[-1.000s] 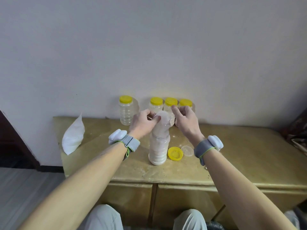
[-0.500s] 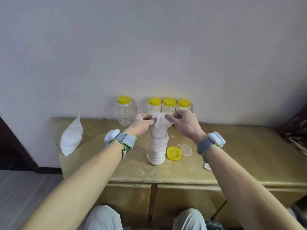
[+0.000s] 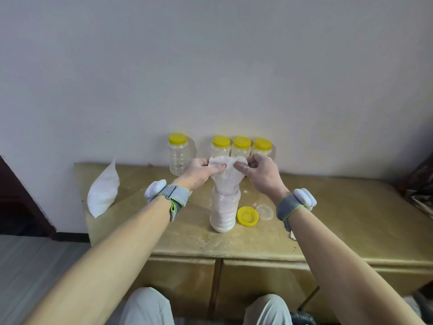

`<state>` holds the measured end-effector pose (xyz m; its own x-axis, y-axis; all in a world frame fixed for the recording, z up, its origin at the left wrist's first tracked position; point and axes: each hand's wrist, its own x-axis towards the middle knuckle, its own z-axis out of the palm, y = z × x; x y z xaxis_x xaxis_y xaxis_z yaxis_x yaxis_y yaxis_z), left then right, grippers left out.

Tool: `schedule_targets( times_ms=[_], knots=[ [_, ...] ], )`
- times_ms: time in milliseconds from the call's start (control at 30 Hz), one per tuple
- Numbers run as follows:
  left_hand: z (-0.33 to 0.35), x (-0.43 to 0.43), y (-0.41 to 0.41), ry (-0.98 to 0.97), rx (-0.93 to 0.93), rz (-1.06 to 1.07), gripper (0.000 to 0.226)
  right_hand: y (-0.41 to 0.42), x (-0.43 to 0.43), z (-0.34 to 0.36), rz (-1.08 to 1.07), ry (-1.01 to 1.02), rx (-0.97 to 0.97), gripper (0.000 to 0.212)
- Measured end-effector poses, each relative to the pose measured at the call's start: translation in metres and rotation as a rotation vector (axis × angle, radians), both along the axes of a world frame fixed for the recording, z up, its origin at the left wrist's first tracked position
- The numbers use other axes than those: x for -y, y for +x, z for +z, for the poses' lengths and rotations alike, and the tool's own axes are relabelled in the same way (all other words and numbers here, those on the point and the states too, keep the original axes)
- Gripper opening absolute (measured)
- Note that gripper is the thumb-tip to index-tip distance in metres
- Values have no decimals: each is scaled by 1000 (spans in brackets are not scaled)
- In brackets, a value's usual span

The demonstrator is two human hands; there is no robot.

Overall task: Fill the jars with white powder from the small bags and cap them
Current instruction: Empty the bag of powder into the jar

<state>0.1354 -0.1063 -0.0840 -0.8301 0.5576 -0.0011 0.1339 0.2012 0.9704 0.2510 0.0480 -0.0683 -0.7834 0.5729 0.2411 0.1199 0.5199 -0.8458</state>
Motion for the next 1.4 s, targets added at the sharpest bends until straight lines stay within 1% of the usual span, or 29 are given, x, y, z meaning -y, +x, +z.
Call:
schedule_targets(
  times_ms=[67,100,133,167,200,233,300,367,433,467,500,567,600,633,667,733,800,833,900,967,1033,1100,1133,1200,1267,1333,1400],
  knots=[
    [-2,1,0,-14,-28,25,21,0,1,-1,47,-54,12,28],
    [-3,2,-1,0,-44,69,26,-1,1,-1,40,-86,8,34],
    [-3,2,-1,16,-50,109,29,0,1,-2,-10,-97,-5,40],
    [-4,2,-2,30,-47,136,30,2,2,-3,-85,-80,-40,41],
    [-3,1,-1,37,-33,144,31,4,2,-4,-148,-48,-80,37],
    [-2,0,0,44,-2,130,33,5,3,-4,-163,-21,-103,32],
    [0,-1,4,74,98,74,41,5,7,-3,-34,13,-32,25],
    [6,0,9,113,203,-4,49,2,11,-3,96,59,81,26],
    [8,0,12,132,296,-96,57,-2,11,-4,87,85,73,18],
    [9,1,13,139,332,-120,55,-4,11,-4,61,92,52,14],
    [9,1,13,150,369,-119,49,-5,11,-4,46,83,37,12],
    [8,3,11,164,443,-87,41,-8,11,-7,54,27,19,10],
    [7,3,11,150,437,-59,34,-8,11,-8,64,7,13,10],
    [6,2,10,107,371,-48,25,-7,11,-9,74,-6,16,10],
    [5,2,10,31,253,-55,16,-6,13,-8,92,-6,30,10],
    [0,0,9,-89,15,-89,12,-4,15,-7,128,29,53,11],
    [-4,-2,6,-132,-95,-62,5,-4,13,-6,81,46,39,9],
    [-5,-2,4,-143,-127,-20,6,-3,10,-6,29,44,23,7],
    [-7,-1,-2,-154,-182,68,14,0,1,-6,-75,53,-9,8],
    [-6,1,-3,-178,-232,118,19,3,-4,-6,-67,108,19,8],
    [-4,0,-2,-211,-284,118,20,4,-3,-6,-40,119,21,5],
    [-2,-3,0,-221,-301,115,21,2,-4,-4,-108,111,-37,7],
    [0,-3,2,-231,-293,116,22,2,-4,-4,-113,116,-26,8],
    [-1,-6,3,-232,-269,65,19,2,0,-3,-16,137,86,13],
    [-4,-8,2,-198,-240,5,4,1,2,-8,20,119,133,18],
    [-4,-8,2,-175,-243,27,8,1,2,-9,-55,85,74,20],
    [-1,-4,3,-181,-291,108,11,2,3,-10,-102,70,-11,16]
  ],
)
